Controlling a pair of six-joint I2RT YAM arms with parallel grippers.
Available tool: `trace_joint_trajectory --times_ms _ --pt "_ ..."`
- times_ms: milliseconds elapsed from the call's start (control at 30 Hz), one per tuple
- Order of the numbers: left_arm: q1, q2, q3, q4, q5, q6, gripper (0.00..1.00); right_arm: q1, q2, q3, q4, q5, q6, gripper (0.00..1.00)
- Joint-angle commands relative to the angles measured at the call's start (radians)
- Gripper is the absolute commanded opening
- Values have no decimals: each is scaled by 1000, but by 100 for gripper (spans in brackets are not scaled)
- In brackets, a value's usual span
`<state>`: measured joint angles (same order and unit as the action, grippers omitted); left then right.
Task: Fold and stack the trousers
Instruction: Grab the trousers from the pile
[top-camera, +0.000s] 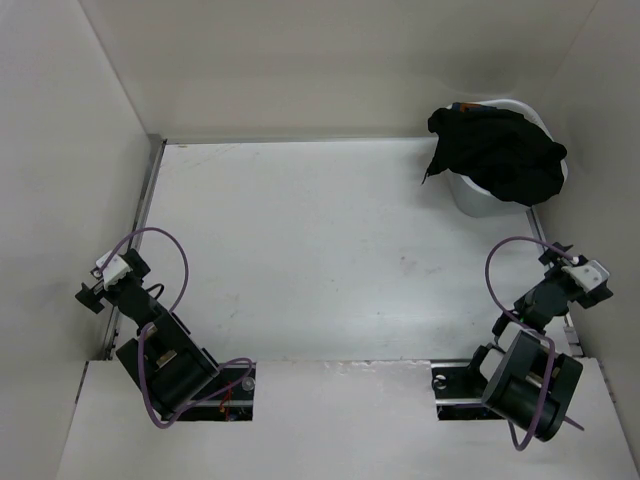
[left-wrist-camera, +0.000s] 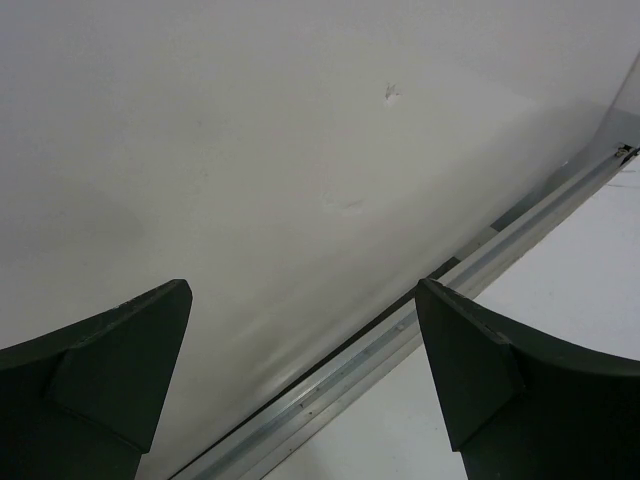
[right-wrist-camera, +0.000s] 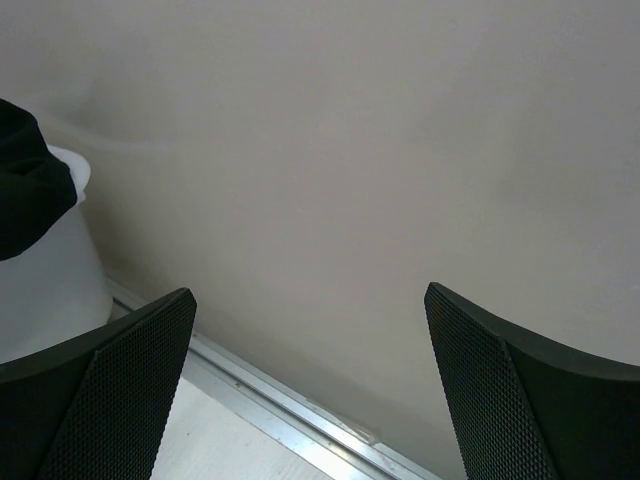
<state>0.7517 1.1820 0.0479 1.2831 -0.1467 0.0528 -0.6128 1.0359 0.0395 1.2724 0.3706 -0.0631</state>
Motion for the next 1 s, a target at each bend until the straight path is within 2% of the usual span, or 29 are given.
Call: trace_joint_trajectory --times_ms 0,233,367,400,467,533,633,700,767,833,867,900,967 --pt "-2 2 -37 223 2 -7 100 -9 -11 -26 225 -32 22 100" --pt "-2 1 -37 222 2 -7 100 -32 -5 -38 246 -55 37 100" --pt "-2 1 -31 220 2 -4 100 -38 -11 -15 248 -120 25 100" --pt "-2 -13 -22 211 2 1 100 -31 -60 -7 195 -155 -31 100" --pt "-22 -59 -13 190 15 40 100 96 -222 28 32 -301 -177 100" --pt "-106 -119 3 156 10 146 100 213 -316 117 -210 -460 -367 100" --pt "-275 -273 111 -18 -31 344 100 424 -269 374 -584 -688 -608 100" --pt "-347 -289 266 -146 -51 374 100 573 -182 562 -773 -682 -646 100" --pt "-398 -262 404 -243 -60 352 100 716 -102 731 -866 -560 -597 100" --pt "-468 -231 537 -371 -79 337 100 794 -45 834 -837 -413 -551 100" --pt "-561 -213 660 -557 -73 322 100 834 80 1010 -785 -248 -394 100" --pt "-606 -202 711 -658 -64 315 100 822 119 1071 -815 -225 -327 100" --pt "-698 -171 814 -883 -36 297 100 758 243 1265 -1014 -249 -167 100"
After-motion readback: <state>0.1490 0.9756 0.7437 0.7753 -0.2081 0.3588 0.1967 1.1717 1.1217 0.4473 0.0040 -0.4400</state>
